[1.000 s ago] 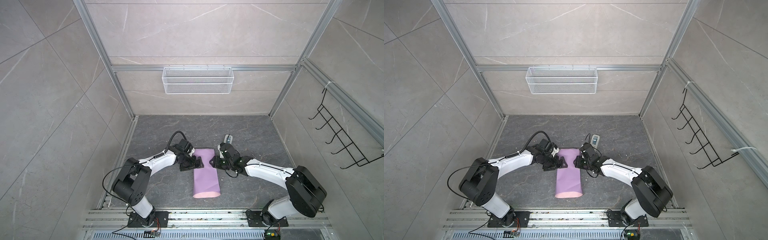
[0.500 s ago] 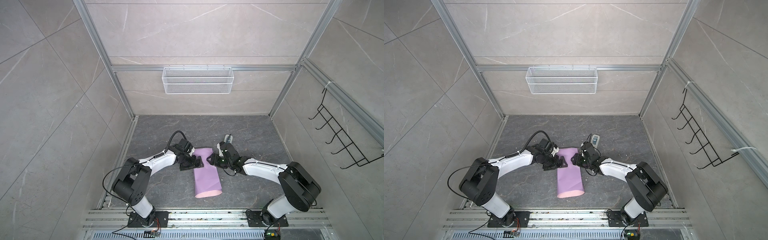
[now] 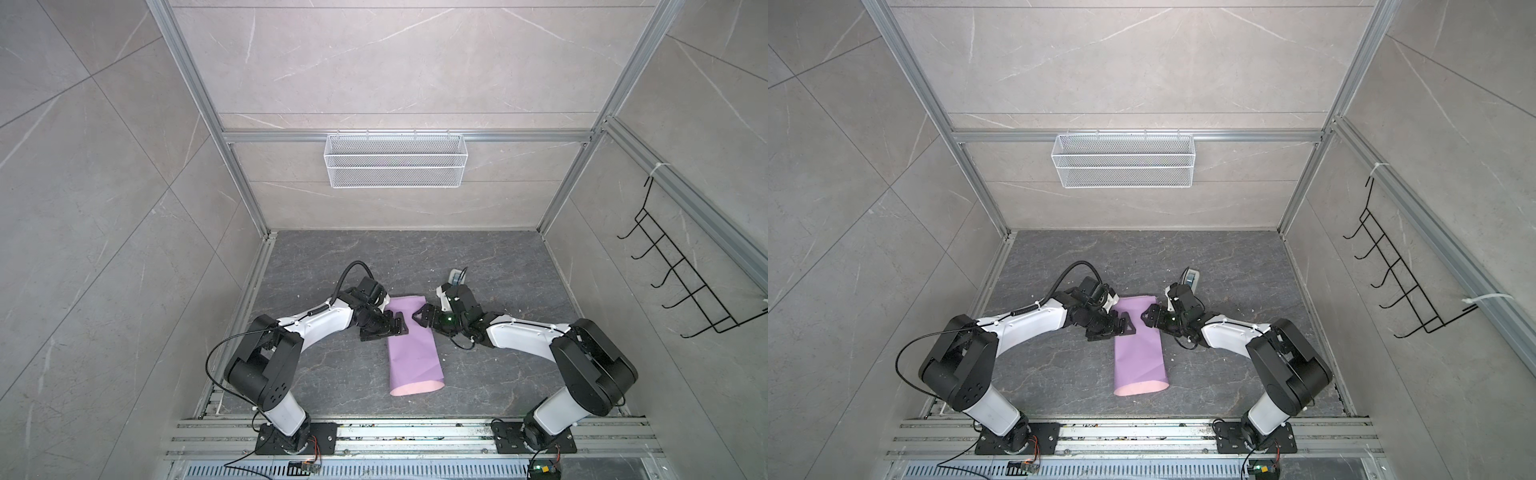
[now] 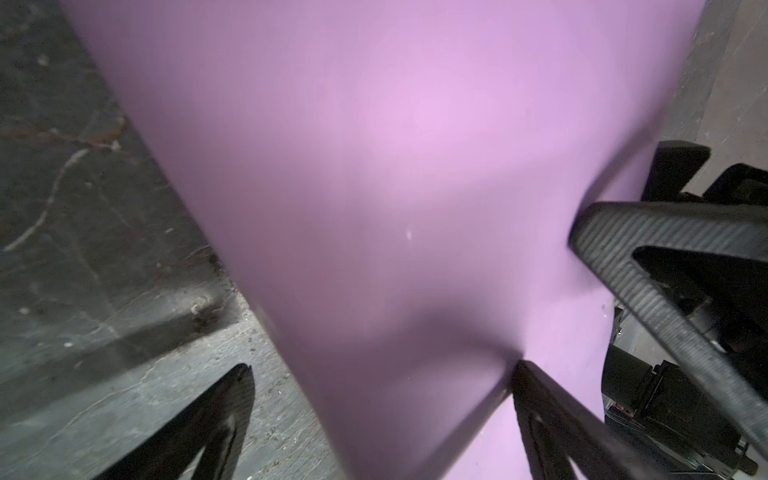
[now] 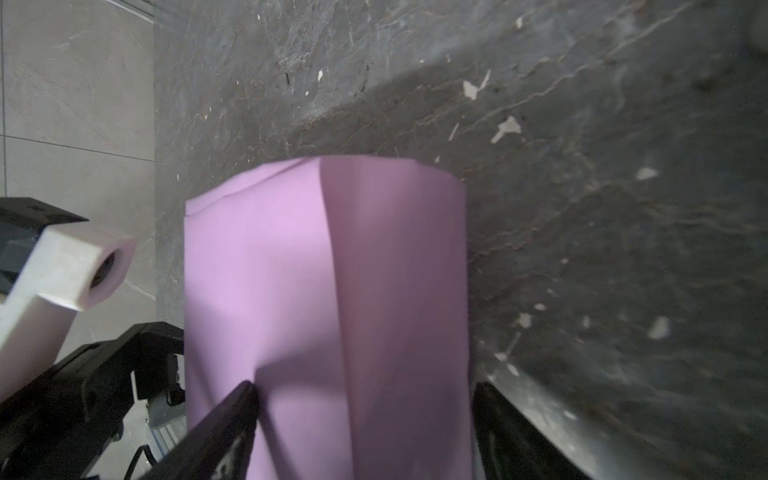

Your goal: Wrap the gift box in paper

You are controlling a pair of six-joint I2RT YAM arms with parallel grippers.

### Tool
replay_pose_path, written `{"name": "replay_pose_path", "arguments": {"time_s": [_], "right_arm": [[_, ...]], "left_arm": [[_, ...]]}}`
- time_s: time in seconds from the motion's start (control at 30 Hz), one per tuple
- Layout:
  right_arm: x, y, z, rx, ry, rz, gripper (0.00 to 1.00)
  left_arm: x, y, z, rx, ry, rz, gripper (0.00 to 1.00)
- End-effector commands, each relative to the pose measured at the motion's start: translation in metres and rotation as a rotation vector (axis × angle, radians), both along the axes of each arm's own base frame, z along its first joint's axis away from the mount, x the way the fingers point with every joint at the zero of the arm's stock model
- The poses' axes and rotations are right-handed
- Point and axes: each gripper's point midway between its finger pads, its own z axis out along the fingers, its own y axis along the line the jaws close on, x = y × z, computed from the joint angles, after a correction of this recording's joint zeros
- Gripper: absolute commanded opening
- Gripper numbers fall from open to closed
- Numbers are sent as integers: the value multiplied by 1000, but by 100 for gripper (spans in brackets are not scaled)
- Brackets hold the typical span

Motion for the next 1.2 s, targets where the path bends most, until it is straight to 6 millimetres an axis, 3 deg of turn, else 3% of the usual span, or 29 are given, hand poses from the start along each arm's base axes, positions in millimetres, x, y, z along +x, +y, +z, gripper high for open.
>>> {"name": "replay_pose_path", "arguments": {"time_s": [0.0, 0.13, 0.23, 0.33, 0.5, 0.87, 1.17], "right_arm": [[-11, -20, 17, -81, -51, 31, 85], [-27, -38, 30, -153, -86, 54, 85], [-39, -38, 33, -125, -73, 66, 86], [-51, -28, 28, -99, -44, 92, 86], [-59, -6, 15, -66, -3, 123, 83], [-39, 15, 8, -15, -1, 87, 69], [10, 16, 13, -31, -61, 28, 65]], "left_arm": [[3, 6, 0, 66, -16, 41, 99], [12, 0, 32, 6, -83, 71, 100], [11, 7, 46, -3, -117, 105, 99], [2, 17, 44, -4, -107, 154, 100], [-17, -1, 34, -109, 20, 141, 92], [1, -20, 29, -134, 38, 142, 81], [48, -18, 22, -86, -10, 158, 85]]}}
